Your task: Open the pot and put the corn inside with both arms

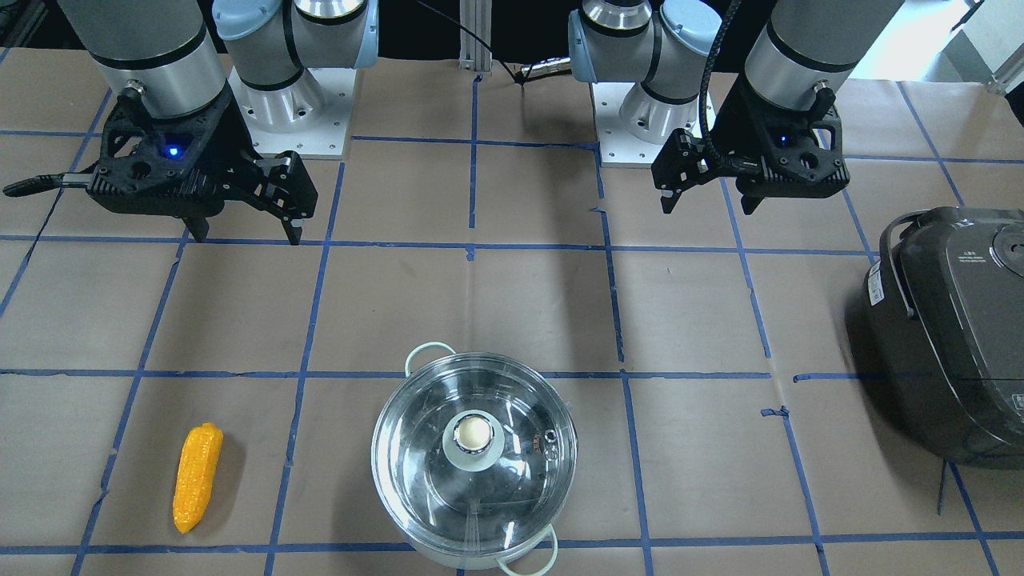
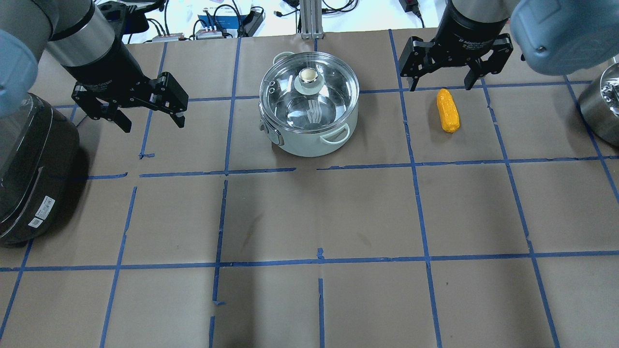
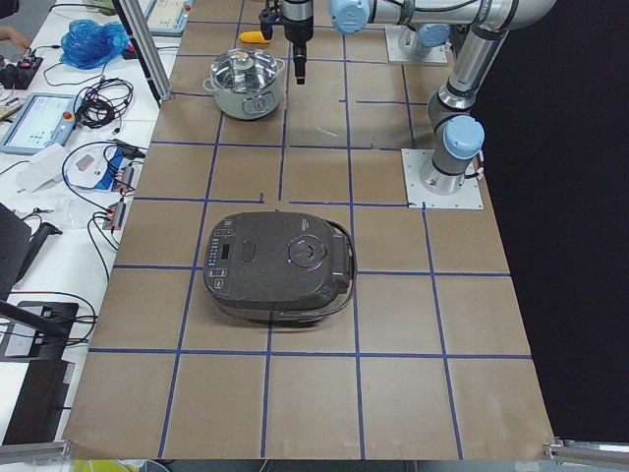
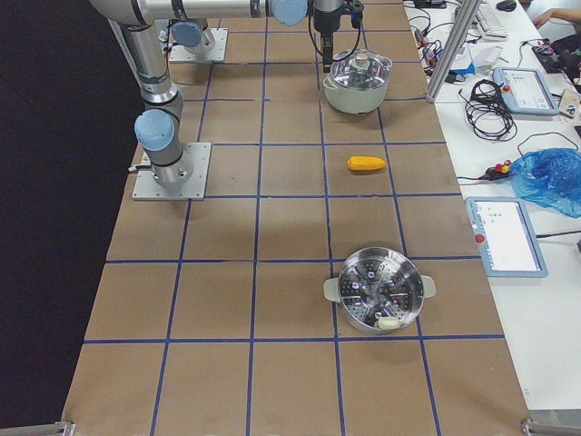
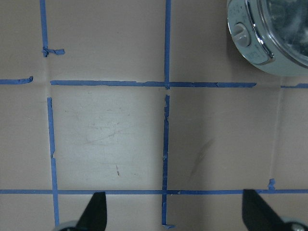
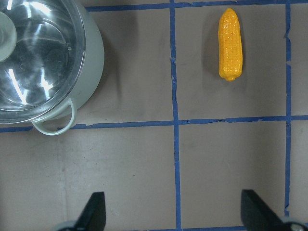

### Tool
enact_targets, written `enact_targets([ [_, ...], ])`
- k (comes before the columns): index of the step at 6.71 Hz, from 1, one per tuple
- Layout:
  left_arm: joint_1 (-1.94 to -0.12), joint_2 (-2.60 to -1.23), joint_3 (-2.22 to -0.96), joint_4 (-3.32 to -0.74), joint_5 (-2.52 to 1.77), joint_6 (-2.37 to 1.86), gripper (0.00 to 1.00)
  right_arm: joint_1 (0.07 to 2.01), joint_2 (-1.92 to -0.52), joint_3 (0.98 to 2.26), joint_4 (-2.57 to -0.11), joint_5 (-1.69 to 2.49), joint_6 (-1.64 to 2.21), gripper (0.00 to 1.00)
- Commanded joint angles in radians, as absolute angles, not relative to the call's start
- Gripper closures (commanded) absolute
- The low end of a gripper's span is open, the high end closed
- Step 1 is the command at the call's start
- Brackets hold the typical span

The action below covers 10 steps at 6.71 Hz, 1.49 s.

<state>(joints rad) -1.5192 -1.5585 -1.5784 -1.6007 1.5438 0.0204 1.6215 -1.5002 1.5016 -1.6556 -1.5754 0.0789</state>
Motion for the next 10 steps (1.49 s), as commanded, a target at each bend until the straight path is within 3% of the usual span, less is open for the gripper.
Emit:
enact_targets([
  [1, -1.510, -1.560, -1.580, -1.601, 1.549, 0.034, 0.00, 1.618, -1.500, 1.502, -1.655, -1.575, 0.078, 0.00],
  [5, -1.509, -1.587, -1.557, -1.592, 1.546, 0.028, 0.00, 1.612, -1.465, 1.483, -1.736, -1.577, 0.052, 0.00],
  [6, -1.512, -1.623, -1.530, -1.582, 1.552, 0.015, 0.00, 1.611, -1.409, 1.429, -1.735, -1.586, 0.034, 0.00],
  [8, -1.615, -1.774, -1.357, -1.565, 1.552, -0.101, 0.00, 1.576, -1.285, 1.393, -1.758, -1.589, -0.003, 0.00],
  [10, -1.724, -2.034, -1.081, -1.545, 1.554, -0.179, 0.00, 1.484, -1.095, 1.400, -1.972, -1.575, -0.073, 0.00],
])
